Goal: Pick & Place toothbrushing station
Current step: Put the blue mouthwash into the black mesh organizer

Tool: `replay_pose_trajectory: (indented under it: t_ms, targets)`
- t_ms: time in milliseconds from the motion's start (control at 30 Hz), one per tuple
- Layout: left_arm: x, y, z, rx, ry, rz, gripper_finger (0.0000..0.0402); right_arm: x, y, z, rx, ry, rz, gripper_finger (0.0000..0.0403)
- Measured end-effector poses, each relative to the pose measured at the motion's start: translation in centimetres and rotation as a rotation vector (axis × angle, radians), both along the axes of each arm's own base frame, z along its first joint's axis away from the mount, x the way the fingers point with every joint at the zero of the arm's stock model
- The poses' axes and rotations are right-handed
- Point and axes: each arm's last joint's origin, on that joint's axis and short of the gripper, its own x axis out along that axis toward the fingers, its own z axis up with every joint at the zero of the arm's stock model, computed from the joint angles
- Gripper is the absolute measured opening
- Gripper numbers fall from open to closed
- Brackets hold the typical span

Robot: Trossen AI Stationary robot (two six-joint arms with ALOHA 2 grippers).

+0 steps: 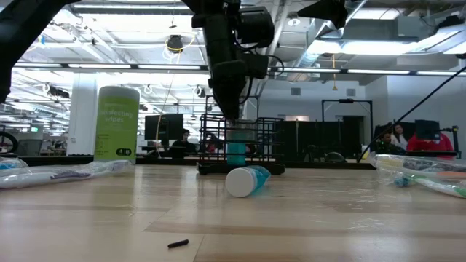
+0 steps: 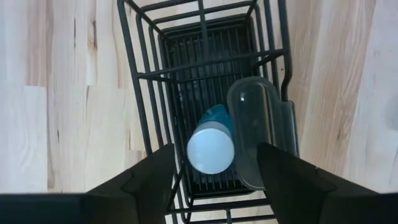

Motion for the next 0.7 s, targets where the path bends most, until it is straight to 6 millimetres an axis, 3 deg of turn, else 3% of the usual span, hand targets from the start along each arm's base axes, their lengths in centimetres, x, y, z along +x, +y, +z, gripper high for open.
replay_pose_trajectory:
  t_ms: [233, 700]
  targets:
    - [-0.1, 0.0, 0.7, 0.012, -0.028, 0.007, 0.025, 0.0, 0.0, 0.0, 0.0, 0.0, 0.0, 0.0292]
    - [-1.3, 0.0, 4.2, 0.005, -0.139, 0.091, 0.0251, 0.0, 0.0, 0.0, 0.0, 0.0, 0.0, 0.0292]
